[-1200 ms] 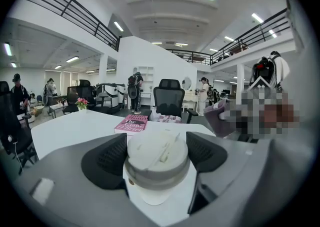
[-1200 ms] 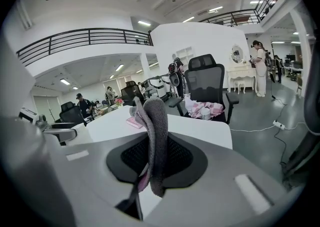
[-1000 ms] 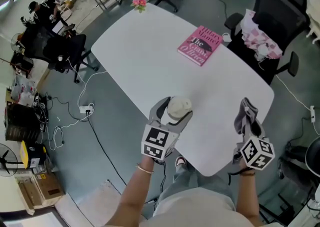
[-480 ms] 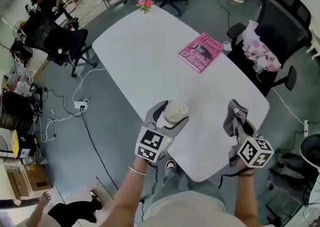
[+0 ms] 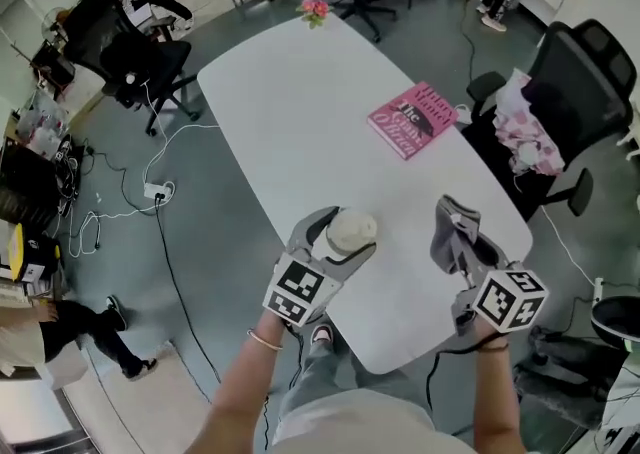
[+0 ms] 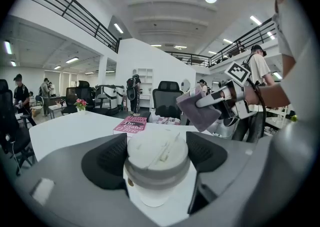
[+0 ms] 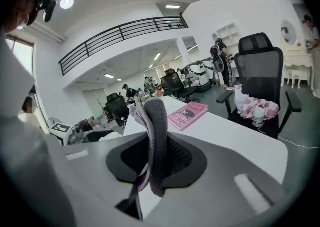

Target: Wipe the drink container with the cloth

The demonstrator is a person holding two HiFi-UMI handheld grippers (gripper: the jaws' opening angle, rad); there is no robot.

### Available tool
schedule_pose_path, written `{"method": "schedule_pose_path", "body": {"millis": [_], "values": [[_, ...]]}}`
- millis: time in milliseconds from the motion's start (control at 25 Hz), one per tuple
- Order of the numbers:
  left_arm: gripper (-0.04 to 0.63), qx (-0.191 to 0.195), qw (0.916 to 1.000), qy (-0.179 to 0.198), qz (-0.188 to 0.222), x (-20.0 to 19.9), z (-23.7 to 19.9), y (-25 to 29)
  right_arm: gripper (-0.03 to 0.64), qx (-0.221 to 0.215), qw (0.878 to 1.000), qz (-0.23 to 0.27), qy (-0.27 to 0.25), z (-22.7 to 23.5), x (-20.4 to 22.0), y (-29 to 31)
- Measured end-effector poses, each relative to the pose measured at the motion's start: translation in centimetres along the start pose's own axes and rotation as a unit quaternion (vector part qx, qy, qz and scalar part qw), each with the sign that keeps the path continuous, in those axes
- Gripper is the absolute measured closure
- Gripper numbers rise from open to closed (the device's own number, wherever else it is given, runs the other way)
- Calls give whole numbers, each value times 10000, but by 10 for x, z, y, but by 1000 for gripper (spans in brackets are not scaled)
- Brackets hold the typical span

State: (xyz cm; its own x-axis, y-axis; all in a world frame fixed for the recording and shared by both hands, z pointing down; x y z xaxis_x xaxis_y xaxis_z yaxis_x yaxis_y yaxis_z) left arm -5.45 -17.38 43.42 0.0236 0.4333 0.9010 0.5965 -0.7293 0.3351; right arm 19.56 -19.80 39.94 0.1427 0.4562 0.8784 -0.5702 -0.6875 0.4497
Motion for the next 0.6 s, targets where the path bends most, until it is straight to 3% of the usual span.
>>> {"method": "schedule_pose_path", "body": {"millis": [280, 600], "values": [[225, 10, 9999, -22, 164, 1, -1, 1, 548, -968, 9946, -60, -358, -36, -39, 11], [225, 19, 9994, -42, 340, 3, -2, 1, 548, -1660, 9818, 112, -918, -69, -84, 23]]}}
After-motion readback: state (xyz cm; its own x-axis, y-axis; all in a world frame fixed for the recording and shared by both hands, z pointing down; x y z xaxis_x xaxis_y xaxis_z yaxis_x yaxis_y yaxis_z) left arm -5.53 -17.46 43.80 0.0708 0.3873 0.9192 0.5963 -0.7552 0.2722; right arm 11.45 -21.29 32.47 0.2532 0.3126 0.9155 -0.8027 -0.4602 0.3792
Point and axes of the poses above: the fingertips, and each gripper's own axes: y forward along the fingers, z to its right, x out of its underside, the point moved 6 cm from there along -y, backward along the fingers, and after that the axes turned 15 degrees about -y, right-handed, at the moved point
